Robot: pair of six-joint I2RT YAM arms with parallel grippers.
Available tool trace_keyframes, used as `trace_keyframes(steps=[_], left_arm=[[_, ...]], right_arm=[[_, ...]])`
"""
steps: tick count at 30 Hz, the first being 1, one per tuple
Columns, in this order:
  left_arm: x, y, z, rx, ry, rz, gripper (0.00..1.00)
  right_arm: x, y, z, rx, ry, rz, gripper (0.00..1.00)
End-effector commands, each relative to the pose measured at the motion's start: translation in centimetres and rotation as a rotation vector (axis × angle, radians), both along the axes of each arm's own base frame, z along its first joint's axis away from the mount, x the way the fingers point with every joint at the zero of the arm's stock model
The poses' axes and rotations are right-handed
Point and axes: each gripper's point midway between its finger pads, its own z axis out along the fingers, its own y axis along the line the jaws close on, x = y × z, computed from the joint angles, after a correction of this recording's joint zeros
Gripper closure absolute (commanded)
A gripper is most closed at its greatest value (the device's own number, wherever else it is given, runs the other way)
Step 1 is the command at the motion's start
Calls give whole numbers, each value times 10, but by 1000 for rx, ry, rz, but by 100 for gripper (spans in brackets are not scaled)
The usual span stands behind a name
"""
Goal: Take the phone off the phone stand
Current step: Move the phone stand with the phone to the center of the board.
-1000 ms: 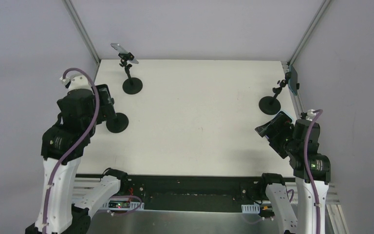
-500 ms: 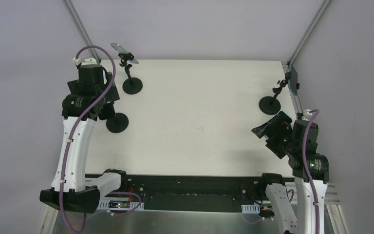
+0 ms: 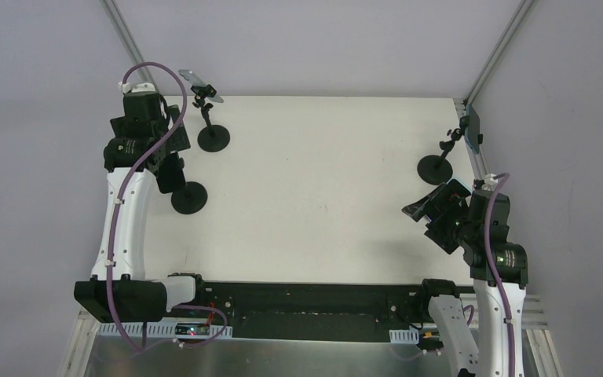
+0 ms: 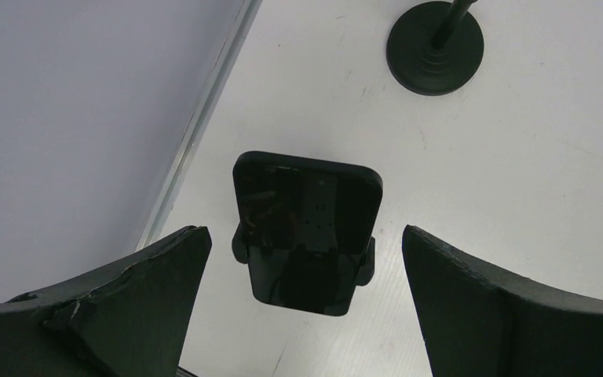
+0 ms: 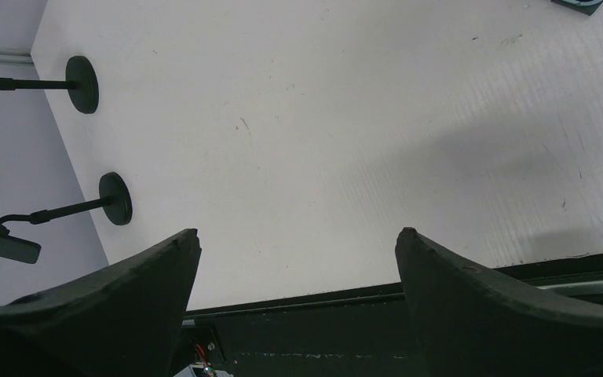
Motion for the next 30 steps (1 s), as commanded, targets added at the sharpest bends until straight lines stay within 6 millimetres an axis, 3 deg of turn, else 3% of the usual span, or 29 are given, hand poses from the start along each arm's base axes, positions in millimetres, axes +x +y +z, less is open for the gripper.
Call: trace_keyframes(steps=[1,11,16,30], left_arm=[[18,6,1,23,-24,-23,1],[33,15,-21,26,22,-5,4],[38,20,-31,13,42,4,15],[37,15,-44,-8,60,-15,28]], right_arm=[[5,4,2,10,-11,27,1],[6,4,1,12,-3,30,1],[6,5,0,12,-6,35,1],[4,5,1,10,-12,34,1]])
